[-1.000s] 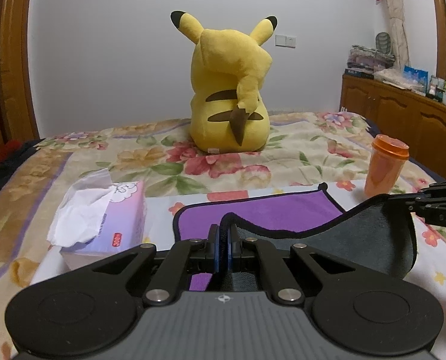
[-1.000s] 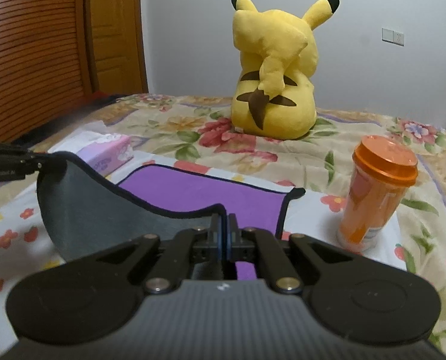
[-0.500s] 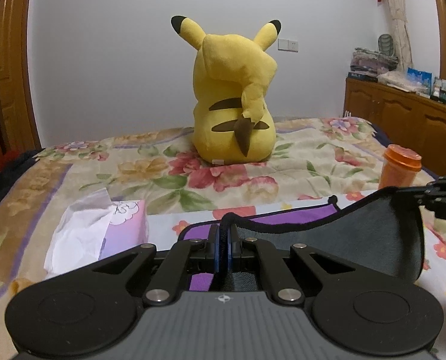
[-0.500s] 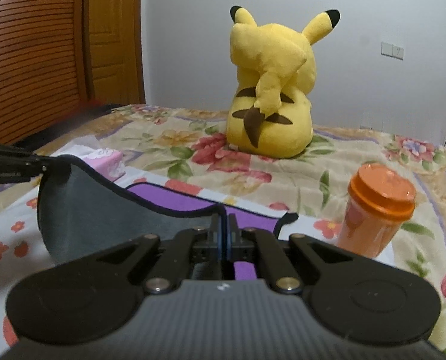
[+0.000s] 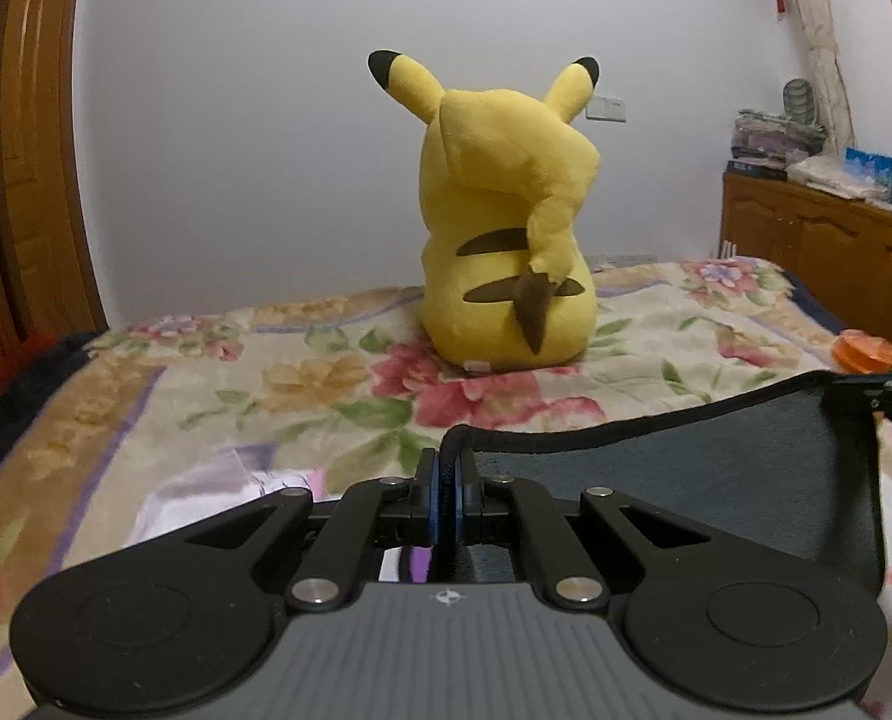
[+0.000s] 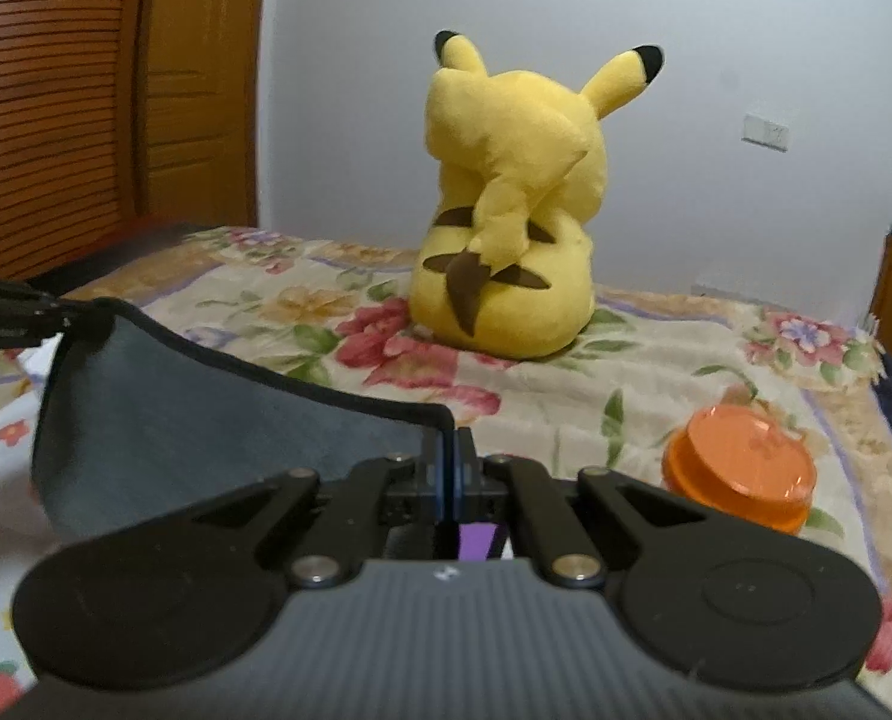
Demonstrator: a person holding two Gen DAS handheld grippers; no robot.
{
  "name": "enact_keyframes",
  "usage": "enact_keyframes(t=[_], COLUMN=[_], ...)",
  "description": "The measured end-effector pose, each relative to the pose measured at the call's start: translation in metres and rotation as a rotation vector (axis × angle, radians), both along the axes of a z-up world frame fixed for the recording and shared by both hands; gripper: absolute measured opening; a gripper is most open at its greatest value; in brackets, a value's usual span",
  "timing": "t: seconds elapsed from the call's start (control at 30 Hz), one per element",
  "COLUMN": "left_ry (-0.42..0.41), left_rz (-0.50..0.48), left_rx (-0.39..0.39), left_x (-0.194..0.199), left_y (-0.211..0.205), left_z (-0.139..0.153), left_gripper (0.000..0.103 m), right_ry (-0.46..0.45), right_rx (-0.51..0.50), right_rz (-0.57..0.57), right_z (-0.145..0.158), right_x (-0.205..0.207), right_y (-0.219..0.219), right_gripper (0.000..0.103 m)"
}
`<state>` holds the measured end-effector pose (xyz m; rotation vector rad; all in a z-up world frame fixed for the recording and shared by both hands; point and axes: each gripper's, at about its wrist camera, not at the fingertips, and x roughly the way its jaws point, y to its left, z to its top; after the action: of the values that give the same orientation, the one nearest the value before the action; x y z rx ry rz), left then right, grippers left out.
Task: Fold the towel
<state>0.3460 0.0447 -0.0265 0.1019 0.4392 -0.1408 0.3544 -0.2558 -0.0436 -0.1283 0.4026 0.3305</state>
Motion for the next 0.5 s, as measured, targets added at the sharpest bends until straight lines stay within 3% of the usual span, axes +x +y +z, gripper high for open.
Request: enact_keyframes(t=[0.5], left_ry=[0.013], left_rz=[0.021], left_rx=[-0.030], left_x=[0.044], left_y=[-0.004], left_z=[-0.026], left_gripper=[0.008], right_ry=[-0.019], right_rx=[-0.018], right_rz=[-0.026], right_z=[-0.021], right_x=[0.037], right_y=[0.010], right_gripper=[0.004])
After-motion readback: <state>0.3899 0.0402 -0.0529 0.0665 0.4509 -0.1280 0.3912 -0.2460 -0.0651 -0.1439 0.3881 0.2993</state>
